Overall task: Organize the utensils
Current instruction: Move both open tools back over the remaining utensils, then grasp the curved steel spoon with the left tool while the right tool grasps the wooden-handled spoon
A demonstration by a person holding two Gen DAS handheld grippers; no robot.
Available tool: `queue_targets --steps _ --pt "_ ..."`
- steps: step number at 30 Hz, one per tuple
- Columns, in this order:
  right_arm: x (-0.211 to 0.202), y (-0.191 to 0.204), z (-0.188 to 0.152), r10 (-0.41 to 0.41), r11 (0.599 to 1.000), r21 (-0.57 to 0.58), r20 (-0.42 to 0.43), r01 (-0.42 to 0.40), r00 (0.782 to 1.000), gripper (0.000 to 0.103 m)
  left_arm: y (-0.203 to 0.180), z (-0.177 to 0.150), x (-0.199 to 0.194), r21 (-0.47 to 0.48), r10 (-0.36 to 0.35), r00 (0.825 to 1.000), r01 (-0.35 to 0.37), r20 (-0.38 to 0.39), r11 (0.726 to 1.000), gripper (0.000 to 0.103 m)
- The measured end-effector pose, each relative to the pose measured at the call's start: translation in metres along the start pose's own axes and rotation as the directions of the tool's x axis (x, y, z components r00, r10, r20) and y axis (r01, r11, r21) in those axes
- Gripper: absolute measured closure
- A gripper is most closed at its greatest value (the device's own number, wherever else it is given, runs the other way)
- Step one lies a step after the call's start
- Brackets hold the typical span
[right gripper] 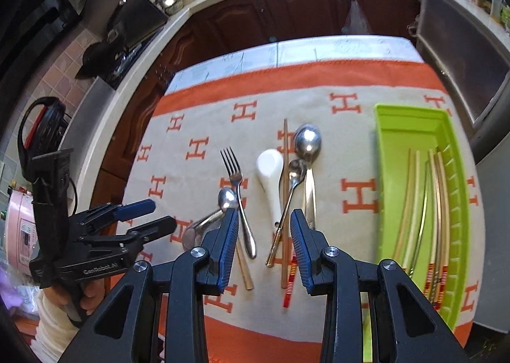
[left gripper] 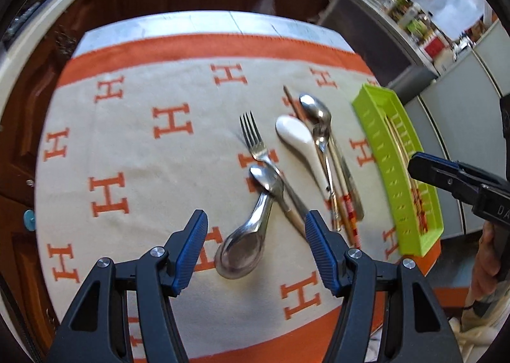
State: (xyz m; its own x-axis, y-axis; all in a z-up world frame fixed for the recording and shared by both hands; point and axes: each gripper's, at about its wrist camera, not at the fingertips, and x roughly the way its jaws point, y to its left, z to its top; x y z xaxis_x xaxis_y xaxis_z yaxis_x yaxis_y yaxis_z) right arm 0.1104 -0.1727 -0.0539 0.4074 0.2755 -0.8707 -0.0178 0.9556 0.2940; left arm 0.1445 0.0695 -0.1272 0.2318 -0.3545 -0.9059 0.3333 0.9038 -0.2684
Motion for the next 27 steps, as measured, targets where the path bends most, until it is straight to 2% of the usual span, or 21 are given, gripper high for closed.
queue_targets --steps 5,9,13,14,19,24,27 --pt "0.036 -0.003 -0.014 0.007 1.000 0.002 -0.070 -0.007 0.998 0.069 0.015 -0.007 0.030 0.023 -0.096 0.994 0.097 -0.054 0.995 0.041" --pt "0.054 -0.009 -0.024 -0.002 1.000 0.008 -0.107 0.003 0.994 0.069 0.016 -0.008 0.043 0.076 -0.138 0.988 0.143 -0.066 0.987 0.045" --pt "0.066 -0.011 -0.029 -0.005 1.000 0.012 -0.129 0.007 0.992 0.069 0.016 -0.006 0.064 0.100 -0.133 0.986 0.143 -0.105 0.985 0.053" --pt "0.067 -0.011 -0.030 -0.006 1.000 0.010 -0.132 0.007 0.991 0.069 0.015 -0.006 0.062 0.113 -0.138 0.987 0.147 -0.083 0.983 0.053" --pt "0.079 -0.008 -0.034 -0.009 1.000 0.005 -0.156 0.010 0.988 0.069 0.008 -0.004 0.067 0.146 -0.142 0.986 0.154 -0.086 0.977 0.053" --pt "0.083 -0.006 -0.034 -0.007 1.000 0.004 -0.169 0.007 0.986 0.069 -0.004 -0.008 0.071 0.199 -0.186 0.976 0.206 -0.116 0.958 0.053" --pt "0.084 -0.004 -0.034 -0.004 1.000 0.001 -0.169 0.004 0.986 0.069 -0.007 -0.008 0.073 0.215 -0.185 0.975 0.208 -0.122 0.954 0.055"
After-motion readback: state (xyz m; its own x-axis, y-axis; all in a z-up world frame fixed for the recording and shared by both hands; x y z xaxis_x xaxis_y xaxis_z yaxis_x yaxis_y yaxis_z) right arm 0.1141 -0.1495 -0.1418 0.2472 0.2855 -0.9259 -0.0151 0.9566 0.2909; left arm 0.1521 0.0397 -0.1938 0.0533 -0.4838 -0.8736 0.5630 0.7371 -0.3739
